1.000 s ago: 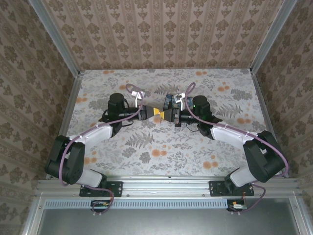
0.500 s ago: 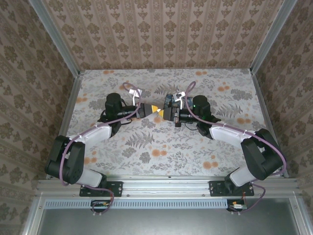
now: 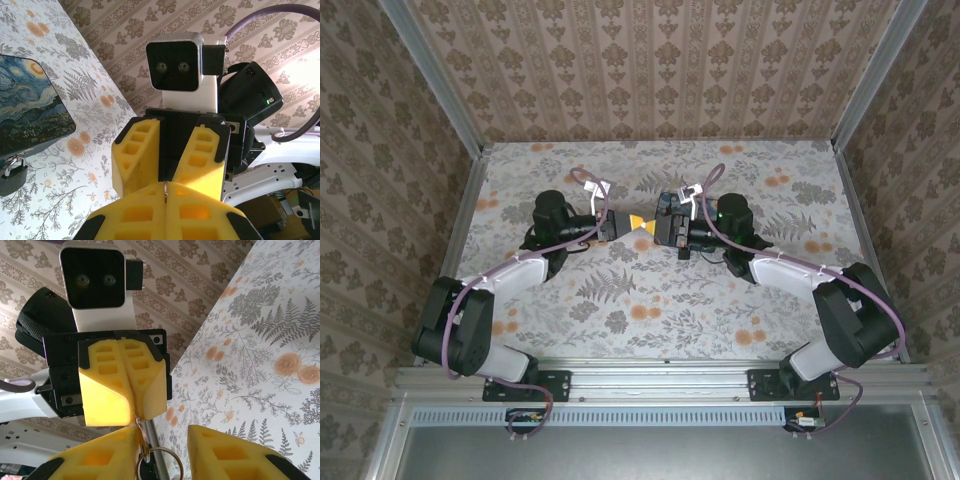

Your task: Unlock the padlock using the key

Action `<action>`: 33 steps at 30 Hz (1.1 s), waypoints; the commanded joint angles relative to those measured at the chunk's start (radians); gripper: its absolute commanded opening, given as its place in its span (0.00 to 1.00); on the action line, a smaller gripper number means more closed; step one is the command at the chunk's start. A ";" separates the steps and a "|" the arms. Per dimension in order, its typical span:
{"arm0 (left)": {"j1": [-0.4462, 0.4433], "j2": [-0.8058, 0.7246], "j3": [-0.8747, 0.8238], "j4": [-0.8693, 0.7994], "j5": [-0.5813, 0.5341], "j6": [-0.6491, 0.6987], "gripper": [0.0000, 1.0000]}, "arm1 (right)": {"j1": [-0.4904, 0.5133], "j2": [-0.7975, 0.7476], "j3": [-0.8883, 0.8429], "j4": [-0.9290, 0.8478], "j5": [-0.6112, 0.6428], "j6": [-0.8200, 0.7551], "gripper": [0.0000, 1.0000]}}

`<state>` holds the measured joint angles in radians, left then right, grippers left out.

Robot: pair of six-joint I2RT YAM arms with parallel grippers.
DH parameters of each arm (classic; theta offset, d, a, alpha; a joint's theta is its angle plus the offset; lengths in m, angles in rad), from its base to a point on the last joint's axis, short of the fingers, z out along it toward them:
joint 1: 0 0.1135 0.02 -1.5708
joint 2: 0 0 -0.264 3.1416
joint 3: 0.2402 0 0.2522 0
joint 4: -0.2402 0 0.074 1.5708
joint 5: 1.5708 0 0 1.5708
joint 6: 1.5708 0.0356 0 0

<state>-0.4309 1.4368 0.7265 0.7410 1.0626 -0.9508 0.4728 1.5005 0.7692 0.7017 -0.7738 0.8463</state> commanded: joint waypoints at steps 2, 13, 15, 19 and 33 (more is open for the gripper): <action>-0.002 -0.014 0.006 0.022 0.047 -0.001 0.00 | -0.010 -0.015 0.001 0.019 -0.001 0.010 0.32; -0.005 -0.008 0.008 0.028 0.053 -0.005 0.00 | 0.007 0.025 0.021 0.072 -0.023 0.033 0.26; -0.005 -0.010 0.005 0.031 0.051 -0.007 0.00 | 0.011 0.031 0.025 0.080 -0.033 0.035 0.23; -0.004 -0.013 0.002 0.034 0.050 -0.010 0.00 | 0.016 0.036 0.027 0.092 -0.052 0.040 0.18; 0.013 -0.004 -0.004 0.034 0.032 -0.020 0.00 | 0.021 0.018 -0.018 0.184 -0.107 0.063 0.00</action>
<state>-0.4286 1.4368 0.7265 0.7494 1.0939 -0.9585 0.4831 1.5208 0.7654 0.8227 -0.8387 0.8948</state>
